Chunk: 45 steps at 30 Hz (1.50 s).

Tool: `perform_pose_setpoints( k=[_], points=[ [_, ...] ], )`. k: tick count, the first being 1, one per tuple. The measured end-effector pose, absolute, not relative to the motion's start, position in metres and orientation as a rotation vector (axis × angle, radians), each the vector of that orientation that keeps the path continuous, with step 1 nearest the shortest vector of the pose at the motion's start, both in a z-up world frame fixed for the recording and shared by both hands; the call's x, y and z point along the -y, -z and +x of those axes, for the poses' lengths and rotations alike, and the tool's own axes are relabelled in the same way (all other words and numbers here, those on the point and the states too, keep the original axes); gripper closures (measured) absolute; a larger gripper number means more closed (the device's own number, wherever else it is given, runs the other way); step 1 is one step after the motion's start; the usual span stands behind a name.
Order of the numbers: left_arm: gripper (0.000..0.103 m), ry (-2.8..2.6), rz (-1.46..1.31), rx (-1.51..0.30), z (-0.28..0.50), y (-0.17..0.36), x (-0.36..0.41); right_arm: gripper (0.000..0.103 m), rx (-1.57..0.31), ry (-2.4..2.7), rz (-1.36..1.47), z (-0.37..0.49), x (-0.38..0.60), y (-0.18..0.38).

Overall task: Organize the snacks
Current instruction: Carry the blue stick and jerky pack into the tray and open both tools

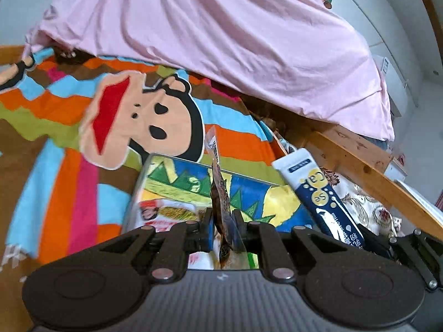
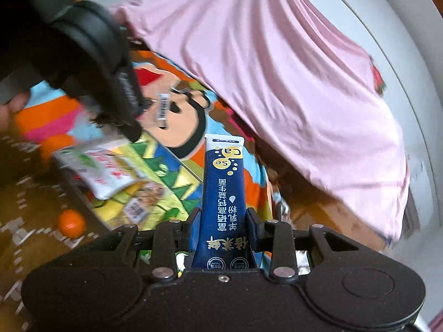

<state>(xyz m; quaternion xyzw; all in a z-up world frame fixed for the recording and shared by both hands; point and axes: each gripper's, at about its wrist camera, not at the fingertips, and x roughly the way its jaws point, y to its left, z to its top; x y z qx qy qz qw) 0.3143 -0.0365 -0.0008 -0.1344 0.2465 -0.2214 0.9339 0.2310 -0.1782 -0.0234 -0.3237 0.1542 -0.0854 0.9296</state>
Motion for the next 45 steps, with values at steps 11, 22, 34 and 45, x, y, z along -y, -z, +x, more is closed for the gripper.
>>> perform_pose_setpoints(
  k=[11, 22, 34, 45],
  points=[
    [0.09, 0.517, -0.322, -0.614, 0.376, 0.055, 0.053, 0.068, -0.435, 0.161, -0.556, 0.308, 0.188, 0.059],
    [0.089, 0.542, -0.346, -0.686, 0.399, 0.078, 0.05, 0.067, -0.544, 0.149, -0.557, 0.345, 0.19, 0.085],
    [0.029, 0.576, -0.265, -0.611, 0.388, 0.065, 0.062, 0.041, -0.557, 0.169, -0.478, 0.346, 0.203, 0.086],
    [0.006, 0.527, -0.274, -0.497, 0.364, 0.038, 0.057, 0.02, -0.488, 0.266, -0.335, 0.313, 0.236, 0.043]
  ],
)
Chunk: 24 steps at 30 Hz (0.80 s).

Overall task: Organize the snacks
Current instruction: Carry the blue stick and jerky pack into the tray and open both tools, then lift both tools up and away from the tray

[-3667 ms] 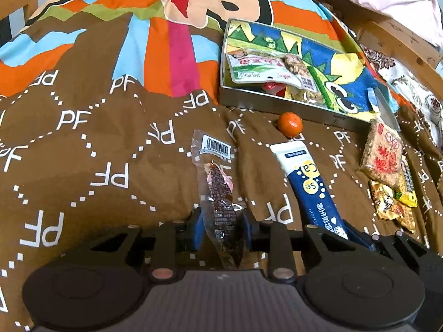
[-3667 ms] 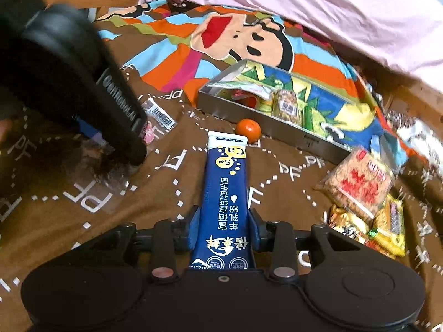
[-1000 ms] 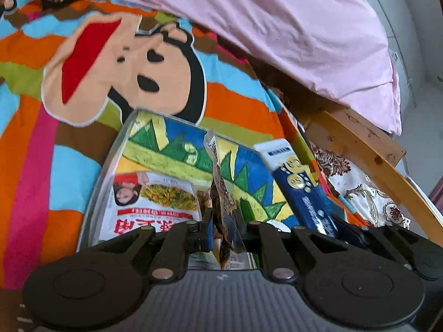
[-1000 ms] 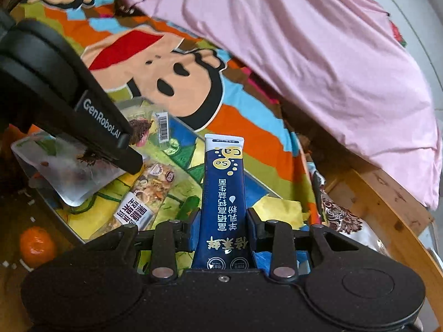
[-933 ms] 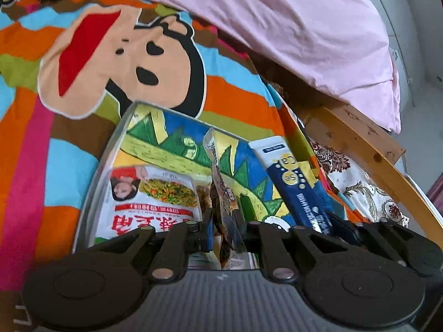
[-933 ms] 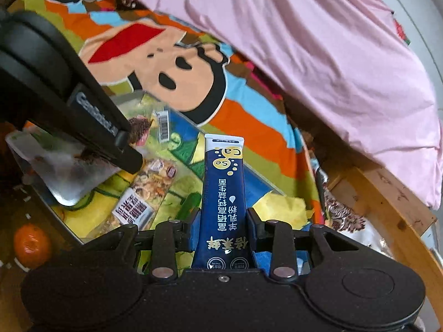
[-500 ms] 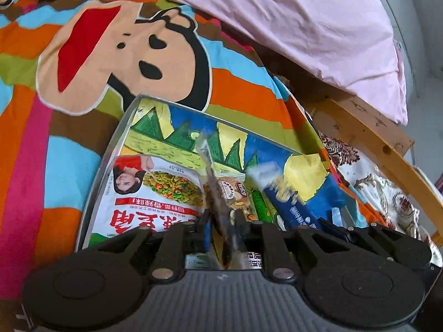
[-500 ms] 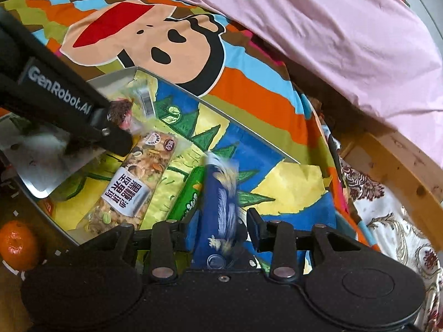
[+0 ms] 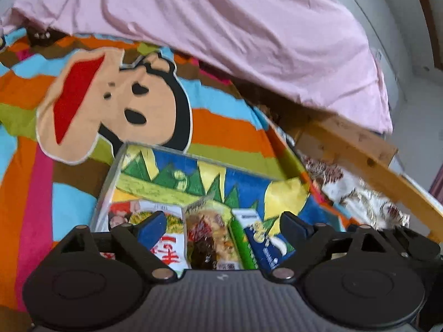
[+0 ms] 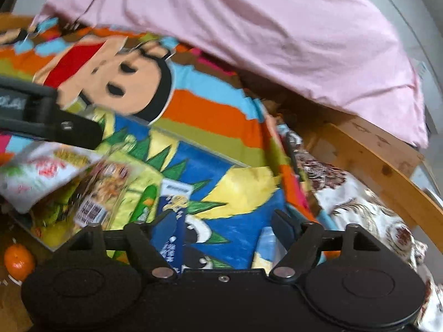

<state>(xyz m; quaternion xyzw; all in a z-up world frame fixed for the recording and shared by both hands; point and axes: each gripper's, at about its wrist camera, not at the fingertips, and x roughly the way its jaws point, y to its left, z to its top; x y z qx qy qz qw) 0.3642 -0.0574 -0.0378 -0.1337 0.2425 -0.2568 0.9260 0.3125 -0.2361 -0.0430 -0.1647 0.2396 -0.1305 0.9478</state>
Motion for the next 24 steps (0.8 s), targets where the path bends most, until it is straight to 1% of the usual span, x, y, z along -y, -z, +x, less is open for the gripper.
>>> perform_pose_setpoints(
  k=[1, 2, 6, 10, 16, 24],
  points=[
    [0.005, 0.514, -0.272, -0.48, 0.359, 0.033, 0.056, 0.016, -0.472, 0.272, -0.311, 0.307, 0.24, 0.037],
    [0.003, 0.504, -0.268, -0.466, 0.355, 0.028, 0.056, 0.014, -0.454, 0.274, -0.285, 0.301, 0.243, 0.031],
    [0.001, 0.488, -0.244, -0.425, 0.336, 0.008, 0.057, 0.004, -0.379, 0.268, -0.217, 0.273, 0.25, 0.007],
    [0.001, 0.47, -0.227, -0.411, 0.312, -0.013, 0.057, 0.001, -0.312, 0.245, -0.171, 0.239, 0.252, -0.013],
    [0.001, 0.432, -0.176, -0.362, 0.263, -0.037, 0.055, 0.001, -0.239, 0.234, -0.137, 0.182, 0.256, -0.035],
    [0.001, 0.387, -0.179, -0.348, 0.199, -0.047, 0.048, 0.001, -0.207, 0.238, -0.025, 0.102, 0.266, -0.048]
  ],
)
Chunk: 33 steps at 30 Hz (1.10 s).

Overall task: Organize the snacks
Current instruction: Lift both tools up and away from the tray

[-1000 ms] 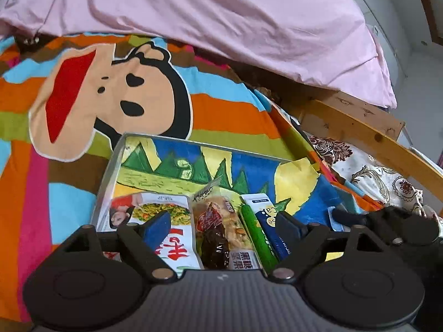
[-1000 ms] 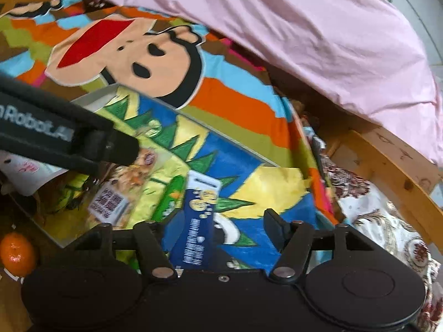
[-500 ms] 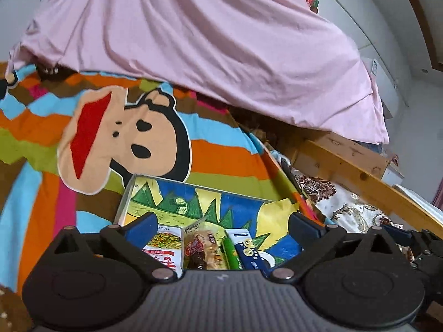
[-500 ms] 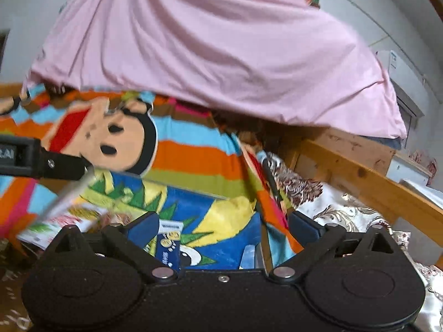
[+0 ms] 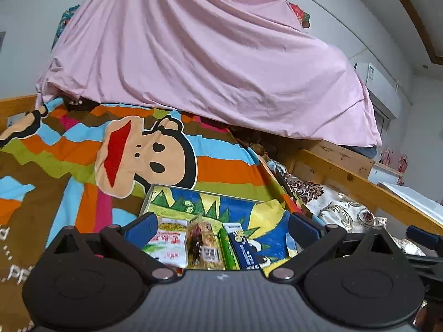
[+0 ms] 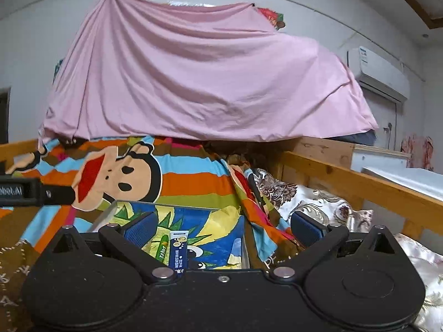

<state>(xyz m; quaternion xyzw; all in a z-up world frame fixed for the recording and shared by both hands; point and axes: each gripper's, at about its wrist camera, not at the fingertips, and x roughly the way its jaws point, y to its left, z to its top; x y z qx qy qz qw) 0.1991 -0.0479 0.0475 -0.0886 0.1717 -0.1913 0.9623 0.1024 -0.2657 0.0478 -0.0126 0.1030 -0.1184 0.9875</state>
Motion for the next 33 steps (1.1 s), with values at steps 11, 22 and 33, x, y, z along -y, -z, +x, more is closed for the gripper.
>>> perform_pose_setpoints(
  k=[11, 22, 33],
  points=[
    [0.0, 0.361, -0.139, -0.337, 0.137, -0.047, 0.043, 0.001, -0.234, 0.23, 0.014, 0.031, 0.258, -0.047],
    [0.0, 0.359, -0.108, -0.402, 0.094, -0.032, 0.028, 0.001, -0.287, 0.239, -0.025, -0.028, 0.224, -0.037],
    [0.0, 0.327, -0.058, -0.48, 0.07, -0.018, 0.013, 0.001, -0.369, 0.223, -0.06, -0.041, 0.207, -0.032]
  ],
)
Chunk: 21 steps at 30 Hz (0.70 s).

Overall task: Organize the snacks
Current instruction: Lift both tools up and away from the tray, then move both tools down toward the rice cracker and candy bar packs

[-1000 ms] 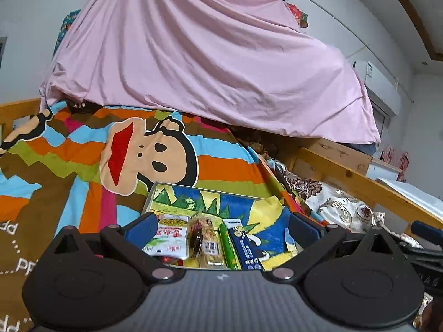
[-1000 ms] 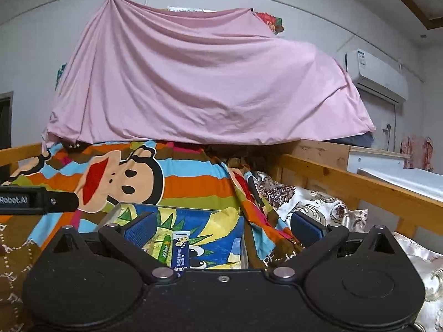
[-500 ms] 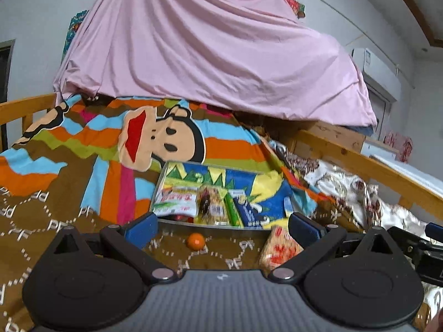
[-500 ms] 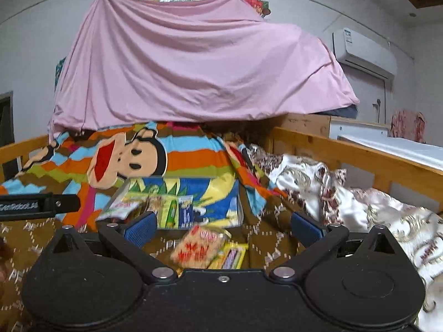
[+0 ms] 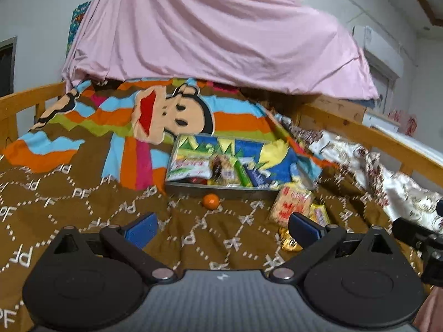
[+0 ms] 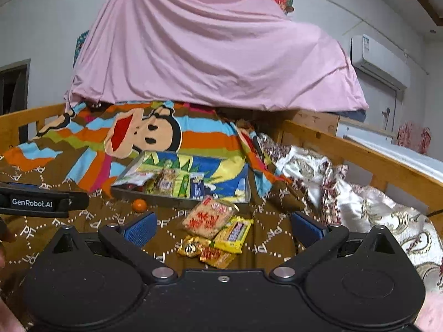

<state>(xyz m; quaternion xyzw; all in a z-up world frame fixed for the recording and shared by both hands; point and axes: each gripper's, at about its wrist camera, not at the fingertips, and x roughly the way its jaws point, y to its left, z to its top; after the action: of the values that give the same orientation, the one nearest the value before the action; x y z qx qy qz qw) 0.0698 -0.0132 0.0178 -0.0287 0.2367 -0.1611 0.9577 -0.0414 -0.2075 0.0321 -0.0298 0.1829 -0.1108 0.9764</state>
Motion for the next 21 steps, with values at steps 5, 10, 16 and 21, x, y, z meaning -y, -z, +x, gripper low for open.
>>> perform_pose_setpoints(
  k=[5, 10, 16, 21],
  points=[
    [0.0, 0.307, -0.047, -0.526, 0.076, -0.011, 0.013, 0.001, -0.436, 0.227, -0.028, -0.032, 0.215, -0.027],
    [0.0, 0.33, -0.024, -0.554, 0.078, -0.003, 0.016, 0.001, -0.583, 0.219, 0.032, -0.011, 0.225, -0.017],
    [0.0, 0.365, -0.015, -0.611, 0.082, 0.01, 0.025, 0.001, -0.743, 0.18, 0.133, 0.016, 0.241, -0.005],
    [0.0, 0.401, 0.009, -0.634, 0.084, 0.018, 0.035, 0.001, -0.872, 0.109, 0.223, 0.046, 0.261, 0.005]
  ],
)
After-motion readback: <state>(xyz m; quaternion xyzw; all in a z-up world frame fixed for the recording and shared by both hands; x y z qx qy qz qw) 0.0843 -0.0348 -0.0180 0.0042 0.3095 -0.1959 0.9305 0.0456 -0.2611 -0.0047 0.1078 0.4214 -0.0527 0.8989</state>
